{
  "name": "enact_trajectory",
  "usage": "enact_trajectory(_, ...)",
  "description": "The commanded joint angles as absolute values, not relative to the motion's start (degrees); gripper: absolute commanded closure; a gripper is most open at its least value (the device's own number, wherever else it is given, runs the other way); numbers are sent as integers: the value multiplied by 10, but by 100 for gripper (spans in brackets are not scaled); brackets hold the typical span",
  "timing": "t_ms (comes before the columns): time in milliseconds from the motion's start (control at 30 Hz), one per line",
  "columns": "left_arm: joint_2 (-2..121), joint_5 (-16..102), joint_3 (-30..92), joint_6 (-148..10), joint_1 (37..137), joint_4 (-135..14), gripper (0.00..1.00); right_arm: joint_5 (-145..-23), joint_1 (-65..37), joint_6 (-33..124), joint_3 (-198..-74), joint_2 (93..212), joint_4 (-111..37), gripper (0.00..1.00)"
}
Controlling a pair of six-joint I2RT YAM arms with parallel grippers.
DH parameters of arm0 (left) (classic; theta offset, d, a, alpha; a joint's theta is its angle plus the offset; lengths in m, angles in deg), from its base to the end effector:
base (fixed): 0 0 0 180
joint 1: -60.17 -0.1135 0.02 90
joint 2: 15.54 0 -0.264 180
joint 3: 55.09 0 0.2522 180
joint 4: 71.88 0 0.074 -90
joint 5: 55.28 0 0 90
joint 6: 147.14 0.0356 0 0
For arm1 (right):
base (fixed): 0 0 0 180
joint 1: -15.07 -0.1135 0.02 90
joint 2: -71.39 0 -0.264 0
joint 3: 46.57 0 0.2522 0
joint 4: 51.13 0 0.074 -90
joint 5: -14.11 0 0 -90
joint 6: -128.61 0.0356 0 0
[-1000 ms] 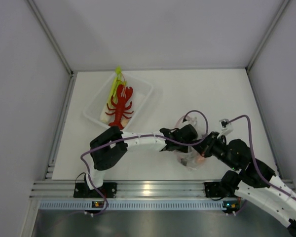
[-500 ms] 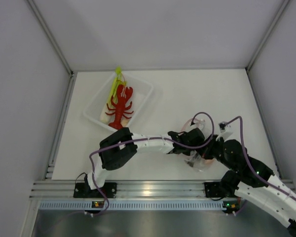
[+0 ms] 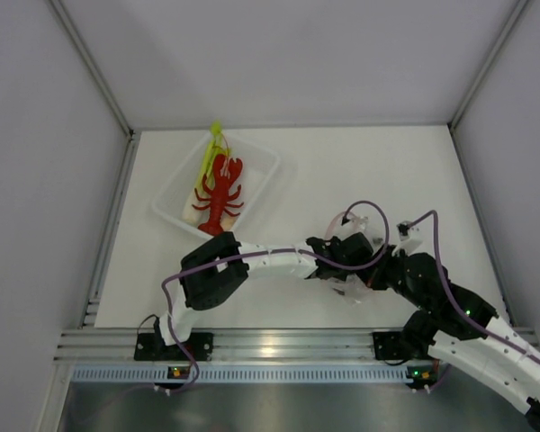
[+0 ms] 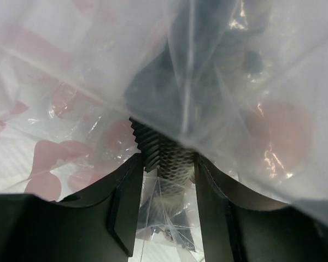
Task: Open the zip-top bag and remove the fake food
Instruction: Pick up the fake fish from the zipper food storage bag.
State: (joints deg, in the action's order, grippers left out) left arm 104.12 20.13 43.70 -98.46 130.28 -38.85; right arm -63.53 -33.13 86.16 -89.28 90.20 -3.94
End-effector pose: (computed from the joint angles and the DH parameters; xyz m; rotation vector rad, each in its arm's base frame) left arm 0.1616 -0.4203 0.1654 0.5284 2.4845 -0.5003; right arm 0.0727 0.0699 0.2578 0.1357 2.0696 0.8598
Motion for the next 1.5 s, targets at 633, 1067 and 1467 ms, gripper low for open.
enact_trajectory(633,1033,193,370,-1001,1365,-295,35,-660,-329,865,-912,987,-276,100)
enact_trajectory(1067,1040,179,381,-1001,1366,-293,73,-657,-330,860,-910,976,-265,100)
enact_trajectory(1467,998,157,358,-1003,1367,-293,100,-652,-329,846,-920,982,-258,100)
